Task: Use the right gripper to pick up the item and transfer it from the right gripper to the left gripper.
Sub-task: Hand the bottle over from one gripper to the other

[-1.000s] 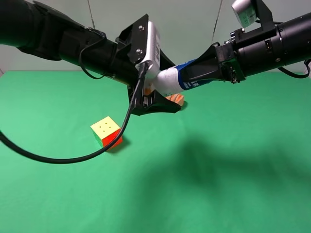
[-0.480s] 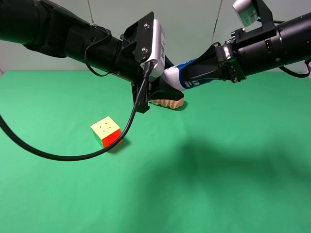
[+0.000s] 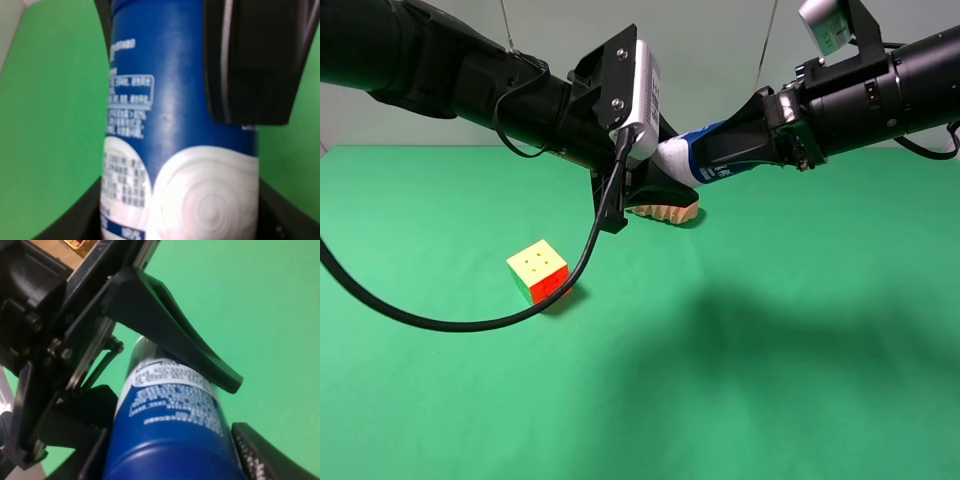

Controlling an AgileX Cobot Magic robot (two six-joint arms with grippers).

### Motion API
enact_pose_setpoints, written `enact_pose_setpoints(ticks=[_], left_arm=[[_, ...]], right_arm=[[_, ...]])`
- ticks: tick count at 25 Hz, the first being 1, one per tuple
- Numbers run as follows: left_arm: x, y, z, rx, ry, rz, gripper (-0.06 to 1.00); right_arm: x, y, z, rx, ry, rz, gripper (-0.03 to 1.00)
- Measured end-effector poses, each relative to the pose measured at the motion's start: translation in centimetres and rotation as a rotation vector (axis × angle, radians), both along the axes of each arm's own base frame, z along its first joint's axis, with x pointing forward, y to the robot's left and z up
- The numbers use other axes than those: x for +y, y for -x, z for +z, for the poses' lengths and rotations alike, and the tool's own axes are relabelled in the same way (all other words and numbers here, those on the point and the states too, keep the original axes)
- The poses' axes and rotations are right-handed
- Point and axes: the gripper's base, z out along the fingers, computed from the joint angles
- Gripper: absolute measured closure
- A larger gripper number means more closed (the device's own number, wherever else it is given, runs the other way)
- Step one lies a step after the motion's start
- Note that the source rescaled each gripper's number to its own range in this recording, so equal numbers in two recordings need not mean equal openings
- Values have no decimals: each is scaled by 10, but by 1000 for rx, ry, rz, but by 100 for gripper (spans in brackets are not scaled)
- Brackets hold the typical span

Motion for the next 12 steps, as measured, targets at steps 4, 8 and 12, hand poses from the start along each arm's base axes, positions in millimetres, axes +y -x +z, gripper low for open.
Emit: enact_pose_setpoints(ticks=[4,8,12], left_arm=[[0,-1,0,0,-2,10,89],[1,-4,-4,-7,-19,30,89],[1,-4,-4,-8,-19,31,89]], right_arm=[[1,0,2,34,-39,-26,66],[1,1,5,33,-57,-32,7],[1,0,5,32,-55,-51,-1]])
